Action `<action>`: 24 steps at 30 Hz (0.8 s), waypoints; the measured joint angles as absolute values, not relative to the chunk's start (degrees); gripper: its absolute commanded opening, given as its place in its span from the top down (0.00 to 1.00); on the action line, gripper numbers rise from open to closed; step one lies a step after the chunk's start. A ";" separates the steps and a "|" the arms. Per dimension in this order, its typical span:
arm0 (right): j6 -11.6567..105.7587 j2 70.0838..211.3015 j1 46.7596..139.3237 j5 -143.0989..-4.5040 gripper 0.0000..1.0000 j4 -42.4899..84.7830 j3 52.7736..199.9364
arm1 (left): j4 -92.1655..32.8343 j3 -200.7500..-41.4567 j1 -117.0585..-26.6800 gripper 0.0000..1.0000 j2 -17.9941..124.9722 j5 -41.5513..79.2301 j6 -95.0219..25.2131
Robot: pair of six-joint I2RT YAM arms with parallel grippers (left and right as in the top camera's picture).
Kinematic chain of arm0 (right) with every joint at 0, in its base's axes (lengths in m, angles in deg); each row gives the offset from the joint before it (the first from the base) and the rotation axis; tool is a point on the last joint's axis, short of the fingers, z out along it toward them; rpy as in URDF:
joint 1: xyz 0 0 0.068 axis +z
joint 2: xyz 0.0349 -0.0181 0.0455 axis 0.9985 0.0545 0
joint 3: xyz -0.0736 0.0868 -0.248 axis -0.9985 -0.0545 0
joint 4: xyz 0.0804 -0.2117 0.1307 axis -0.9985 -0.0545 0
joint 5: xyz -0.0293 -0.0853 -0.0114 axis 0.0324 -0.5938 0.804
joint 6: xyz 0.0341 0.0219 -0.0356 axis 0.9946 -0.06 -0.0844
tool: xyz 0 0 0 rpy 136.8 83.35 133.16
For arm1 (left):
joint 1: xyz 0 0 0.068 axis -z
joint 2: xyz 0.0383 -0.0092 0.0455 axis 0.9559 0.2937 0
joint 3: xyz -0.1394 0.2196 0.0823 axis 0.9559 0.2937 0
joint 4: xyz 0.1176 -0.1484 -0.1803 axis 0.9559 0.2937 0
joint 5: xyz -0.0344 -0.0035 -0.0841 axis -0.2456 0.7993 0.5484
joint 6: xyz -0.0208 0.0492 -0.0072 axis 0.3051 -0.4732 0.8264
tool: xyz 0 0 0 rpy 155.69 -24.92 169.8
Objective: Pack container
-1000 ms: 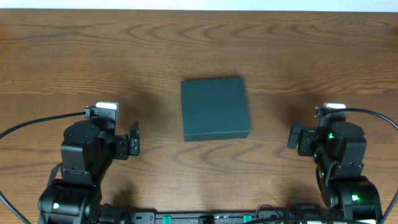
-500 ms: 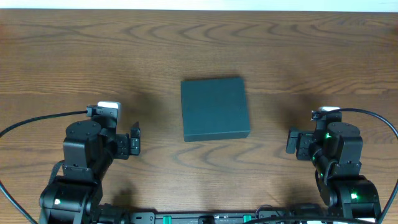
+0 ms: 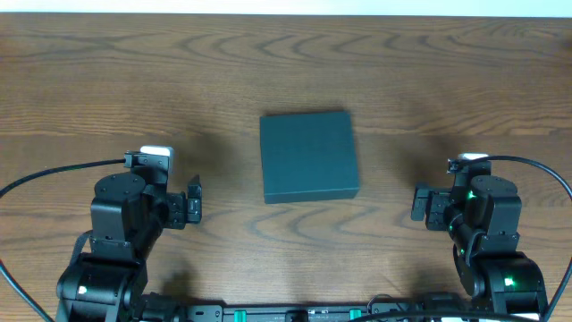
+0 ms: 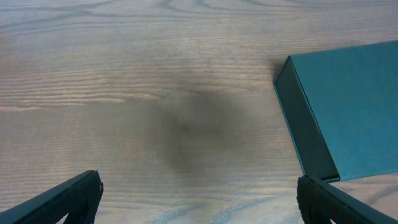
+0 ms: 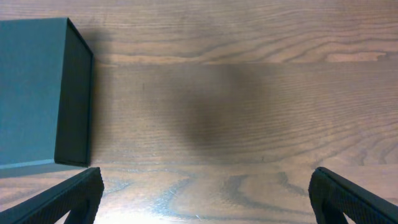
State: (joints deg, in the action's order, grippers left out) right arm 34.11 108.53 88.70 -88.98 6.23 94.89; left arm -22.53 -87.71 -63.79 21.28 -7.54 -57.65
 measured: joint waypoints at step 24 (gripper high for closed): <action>30.99 70.74 91.35 -79.69 0.01 50.58 57.71 | -22.53 -87.47 -63.79 0.01 21.37 -7.72 -57.67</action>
State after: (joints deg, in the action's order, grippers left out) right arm 30.99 70.74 91.35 -79.69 50.58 57.71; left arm -22.53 -87.47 -63.79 21.37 -7.72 -57.67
